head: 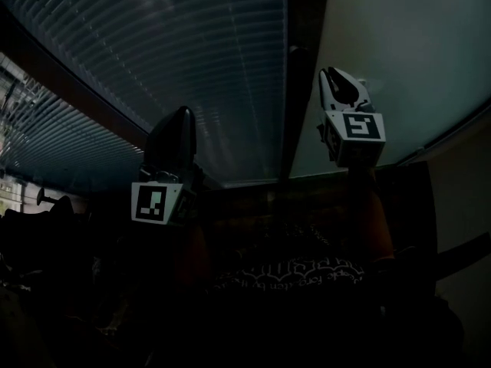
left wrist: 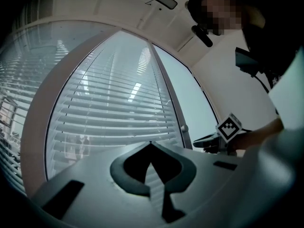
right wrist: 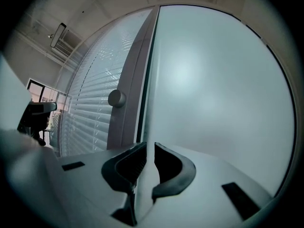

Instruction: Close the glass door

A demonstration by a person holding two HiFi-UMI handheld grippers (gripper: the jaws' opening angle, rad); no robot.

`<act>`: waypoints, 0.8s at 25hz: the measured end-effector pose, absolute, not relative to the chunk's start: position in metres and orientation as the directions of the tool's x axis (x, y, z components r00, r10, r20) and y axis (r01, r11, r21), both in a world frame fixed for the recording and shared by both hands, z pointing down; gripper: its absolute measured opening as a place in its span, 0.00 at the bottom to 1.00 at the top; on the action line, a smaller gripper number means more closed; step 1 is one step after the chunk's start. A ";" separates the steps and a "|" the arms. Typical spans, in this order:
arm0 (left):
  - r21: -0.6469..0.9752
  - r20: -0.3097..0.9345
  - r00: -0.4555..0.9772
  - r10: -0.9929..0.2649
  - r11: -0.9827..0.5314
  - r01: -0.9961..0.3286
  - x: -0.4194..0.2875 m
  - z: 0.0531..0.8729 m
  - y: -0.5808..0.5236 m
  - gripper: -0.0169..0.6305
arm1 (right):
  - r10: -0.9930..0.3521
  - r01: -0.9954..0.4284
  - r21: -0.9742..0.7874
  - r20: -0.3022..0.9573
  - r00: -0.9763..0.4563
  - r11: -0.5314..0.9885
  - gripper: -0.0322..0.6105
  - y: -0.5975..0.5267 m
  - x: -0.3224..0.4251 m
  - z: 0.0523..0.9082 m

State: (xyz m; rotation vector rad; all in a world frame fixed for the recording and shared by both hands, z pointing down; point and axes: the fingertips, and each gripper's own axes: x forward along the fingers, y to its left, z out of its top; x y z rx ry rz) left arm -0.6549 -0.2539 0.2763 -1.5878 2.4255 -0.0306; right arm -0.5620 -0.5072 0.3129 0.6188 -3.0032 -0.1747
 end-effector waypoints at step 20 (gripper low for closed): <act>-0.152 -0.202 -0.290 -0.935 0.323 -0.934 -0.613 0.273 -0.262 0.03 | -0.460 -0.466 0.094 -0.079 -0.885 0.880 0.05 -0.477 -0.472 0.282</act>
